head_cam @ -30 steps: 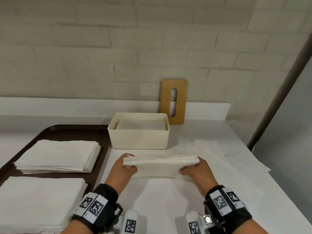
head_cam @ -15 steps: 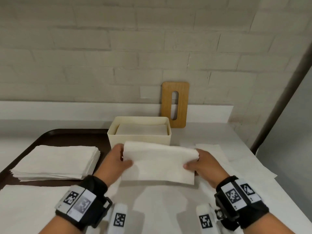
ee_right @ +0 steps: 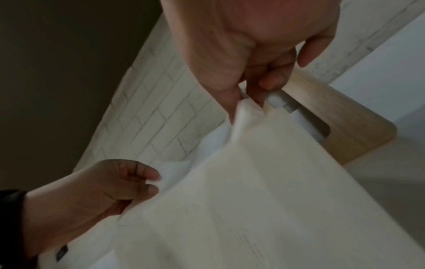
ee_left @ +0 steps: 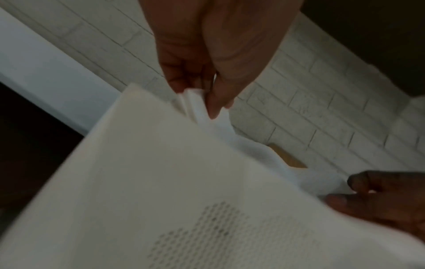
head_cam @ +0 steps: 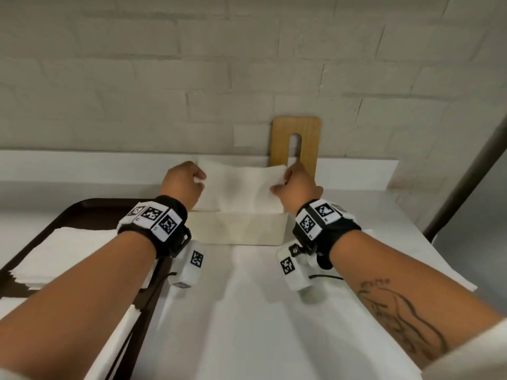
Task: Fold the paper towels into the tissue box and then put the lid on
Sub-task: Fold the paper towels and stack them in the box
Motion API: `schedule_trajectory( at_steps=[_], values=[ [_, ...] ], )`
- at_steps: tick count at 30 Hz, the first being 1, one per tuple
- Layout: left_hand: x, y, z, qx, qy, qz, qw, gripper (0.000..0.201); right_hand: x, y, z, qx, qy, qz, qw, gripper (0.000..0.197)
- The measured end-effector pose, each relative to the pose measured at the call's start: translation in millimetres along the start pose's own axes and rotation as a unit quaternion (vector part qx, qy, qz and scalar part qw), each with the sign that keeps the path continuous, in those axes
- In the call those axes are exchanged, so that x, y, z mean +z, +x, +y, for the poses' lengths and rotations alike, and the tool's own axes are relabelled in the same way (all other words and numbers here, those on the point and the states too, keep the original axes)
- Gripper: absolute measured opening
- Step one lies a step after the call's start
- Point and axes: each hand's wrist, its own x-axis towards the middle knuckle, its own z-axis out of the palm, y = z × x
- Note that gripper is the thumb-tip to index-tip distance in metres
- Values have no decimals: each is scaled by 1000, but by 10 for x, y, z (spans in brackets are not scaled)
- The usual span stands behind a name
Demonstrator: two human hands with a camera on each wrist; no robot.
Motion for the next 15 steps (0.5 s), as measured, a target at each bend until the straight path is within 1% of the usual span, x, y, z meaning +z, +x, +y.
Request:
schedule_trajectory(
  at_steps=[1, 4, 6, 9, 11, 13, 15],
  values=[
    [47, 1, -44, -4, 18, -24, 1000, 22, 54, 15, 25, 4, -27, -19, 999, 27],
    [127, 15, -125, -15, 69, -90, 993, 36, 156, 40, 71, -28, -125, -57, 990, 22],
    [154, 29, -154, -16, 114, -112, 987, 41, 189, 45, 68, -59, -181, -65, 980, 19],
    [206, 70, -180, -22, 172, -149, 973, 43, 205, 62, 8, -79, -266, -83, 957, 15],
    [221, 109, -161, -15, 225, -189, 956, 45, 185, 62, -36, -87, -302, -94, 945, 23],
    [222, 143, -127, -8, 277, -231, 932, 46, 184, 63, -62, -92, -315, -101, 939, 35],
    [203, 145, -83, 14, 341, -238, 909, 46, 185, 42, -100, -108, -345, -84, 929, 44]
  ],
)
